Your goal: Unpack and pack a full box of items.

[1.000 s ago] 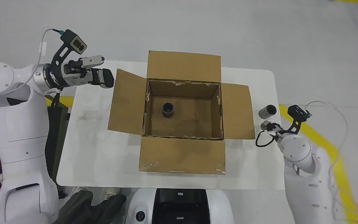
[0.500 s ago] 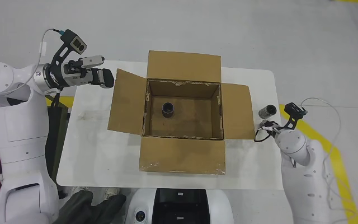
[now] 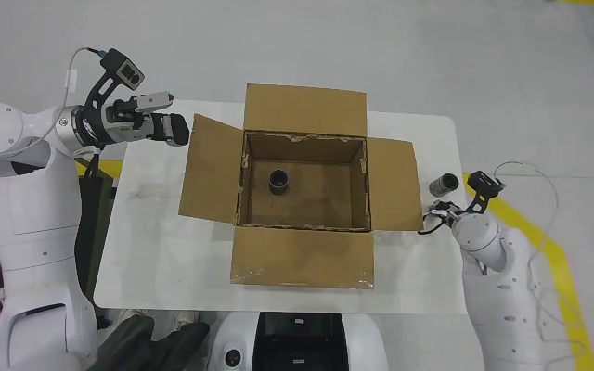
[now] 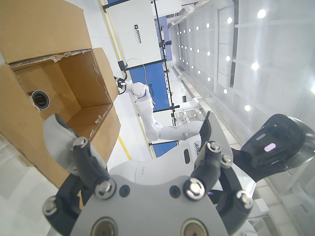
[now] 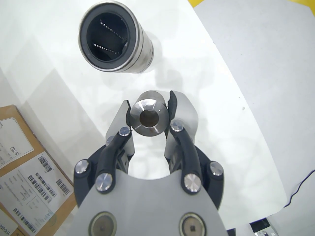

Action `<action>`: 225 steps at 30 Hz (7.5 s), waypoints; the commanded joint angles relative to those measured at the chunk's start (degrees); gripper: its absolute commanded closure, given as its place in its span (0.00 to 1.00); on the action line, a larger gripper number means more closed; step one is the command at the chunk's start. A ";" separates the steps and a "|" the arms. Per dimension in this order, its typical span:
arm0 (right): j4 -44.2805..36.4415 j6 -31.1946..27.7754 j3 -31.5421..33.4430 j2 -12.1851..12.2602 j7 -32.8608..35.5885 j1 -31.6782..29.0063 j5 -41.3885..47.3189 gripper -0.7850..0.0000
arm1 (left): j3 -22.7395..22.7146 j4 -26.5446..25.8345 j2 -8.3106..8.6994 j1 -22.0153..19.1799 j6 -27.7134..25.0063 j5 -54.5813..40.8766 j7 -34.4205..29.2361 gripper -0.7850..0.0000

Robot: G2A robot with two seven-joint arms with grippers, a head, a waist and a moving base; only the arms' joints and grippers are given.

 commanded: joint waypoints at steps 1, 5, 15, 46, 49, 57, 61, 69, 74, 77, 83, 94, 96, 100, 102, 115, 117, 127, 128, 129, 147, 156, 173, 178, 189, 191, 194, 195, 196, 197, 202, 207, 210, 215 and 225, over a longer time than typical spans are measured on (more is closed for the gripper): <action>0.05 0.11 -0.10 0.02 -0.01 0.05 0.03 0.65 | 0.00 0.00 0.00 0.00 0.00 0.00 0.00 0.00; 0.04 0.41 -0.45 0.06 0.06 0.05 -0.10 0.59 | 0.00 0.00 0.00 0.00 0.00 0.00 0.00 0.00; -3.51 1.60 -0.30 0.22 -0.73 -1.85 -0.58 0.58 | 0.00 0.00 0.00 0.00 0.00 0.00 0.00 0.00; -31.00 3.26 -7.55 0.01 -6.95 -8.39 -11.91 0.40 | 0.00 0.00 0.00 0.00 0.00 0.00 0.00 0.00; -31.86 1.71 -11.51 -0.08 -6.79 -6.83 -16.07 0.38 | 0.00 0.00 0.00 0.00 0.00 0.00 0.00 0.00; -31.68 -1.86 -21.66 -0.77 -2.45 -0.50 -24.54 0.35 | 0.00 0.00 0.00 0.00 0.00 0.00 0.00 0.00; -30.33 -3.25 -25.35 -1.35 -0.93 2.67 -24.96 0.35 | 0.00 0.00 0.00 0.00 0.00 0.00 0.00 0.00; -25.07 -8.67 -33.07 -2.60 2.66 8.08 -25.21 0.31 | 0.00 0.00 0.00 0.00 0.00 0.00 0.00 0.00; -21.96 -11.55 -34.31 -3.26 4.55 10.90 -22.00 0.30 | 0.00 0.00 0.00 0.00 0.00 0.00 0.00 0.00; -19.96 -13.52 -34.85 -3.57 6.05 12.42 -20.33 0.30 | 0.00 0.00 0.00 0.00 0.00 0.00 0.00 0.00; -15.53 -16.55 -35.89 -4.29 8.52 16.15 -16.56 0.30 | 0.00 0.00 0.00 0.00 0.00 0.00 0.00 0.00; -7.52 -16.78 -40.73 -6.15 11.21 22.70 -16.23 0.24 | 0.00 0.00 0.00 0.00 0.00 0.00 0.00 0.00; -6.64 -16.82 -41.72 -6.45 12.20 23.57 -16.94 0.18 | 0.00 0.00 0.00 0.00 0.00 0.00 0.00 0.00; -5.11 -16.87 -43.06 -7.13 13.79 25.35 -16.85 0.09 | 0.00 0.00 0.00 0.00 0.00 0.00 0.00 0.00; -4.11 -17.05 -43.52 -7.47 14.42 26.32 -16.48 0.03 | 0.00 0.00 0.00 0.00 0.00 0.00 0.00 0.00; -2.09 -17.74 -44.05 -8.19 15.13 28.47 -15.24 0.00 | 0.00 0.00 0.00 0.00 0.00 0.00 0.00 0.00; -2.09 -17.74 -44.05 -8.19 15.13 28.47 -15.24 0.00 | 0.00 0.00 0.00 0.00 0.00 0.00 0.00 0.00; -1.94 -19.30 -44.12 -8.19 14.20 28.07 -14.34 0.00 | 0.00 0.00 0.00 0.00 0.00 0.00 0.00 0.00; -1.48 -21.02 -44.04 -8.18 13.88 28.10 -13.67 0.00 | 0.00 0.00 0.00 0.00 0.00 0.00 0.00 0.00; -0.93 -23.43 -44.46 -8.25 14.42 28.36 -12.47 0.00 | 0.00 0.00 0.00 0.00 0.00 0.00 0.00 0.00; 17.84 -35.97 -52.03 -12.26 14.00 39.19 -4.22 0.00 | 0.00 0.00 0.00 0.00 0.00 0.00 0.00 0.00; 26.56 -39.77 -55.18 -14.70 11.94 43.17 -1.05 0.00 | 0.00 0.00 0.00 0.00 0.00 0.00 0.00 0.00; 39.79 -44.21 -58.77 -18.98 7.16 48.16 2.58 0.05 | 0.00 0.00 0.00 0.00 0.00 0.00 0.00 0.00; 42.23 -44.97 -59.00 -19.78 5.98 48.81 3.14 0.56 | 0.00 0.00 0.00 0.00 0.00 0.00 0.00 0.00; 41.39 -43.70 -58.31 -20.00 5.47 48.25 1.45 1.00 | 0.00 0.00 0.00 0.00 0.00 0.00 0.00 0.00; 38.99 -42.72 -57.51 -19.44 5.81 47.27 0.51 1.00 | 0.00 0.00 0.00 0.00 0.00 0.00 0.00 0.00; 34.19 -40.79 -55.51 -18.15 6.76 45.14 -1.34 1.00 | 0.00 0.00 0.00 0.00 0.00 0.00 0.00 0.00; 32.16 -40.18 -54.71 -17.61 7.21 44.18 -2.15 1.00 | 0.00 0.00 0.00 0.00 0.00 0.00 0.00 0.00; 30.00 -39.47 -53.80 -17.03 7.70 43.11 -3.07 1.00 | 0.00 0.00 0.00 0.00 0.00 0.00 0.00 0.00; 27.68 -38.87 -52.88 -16.43 8.26 41.92 -4.08 1.00 | 0.00 0.00 0.00 0.00 0.00 0.00 0.00 0.00; 15.47 -38.02 -47.59 -13.40 11.18 35.06 -8.85 1.00 | 0.00 0.00 0.00 0.00 0.00 0.00 0.00 0.00; 5.94 -38.75 -42.34 -11.08 13.06 28.63 -11.94 1.00 | 0.00 0.00 0.00 0.00 0.00 0.00 0.00 0.00; 2.12 -39.43 -39.59 -10.19 12.40 25.69 -12.00 1.00 | 0.00 0.00 0.00 0.00 0.00 0.00 0.00 0.00; -4.02 -40.01 -36.05 -9.00 10.20 21.01 -13.02 1.00 | 0.00 0.00 0.00 0.00 0.00 0.00 0.00 0.00; -13.29 -40.43 -30.66 -7.36 4.60 12.89 -13.34 1.00 | 0.00 0.00 0.00 0.00 0.00 0.00 0.00 0.00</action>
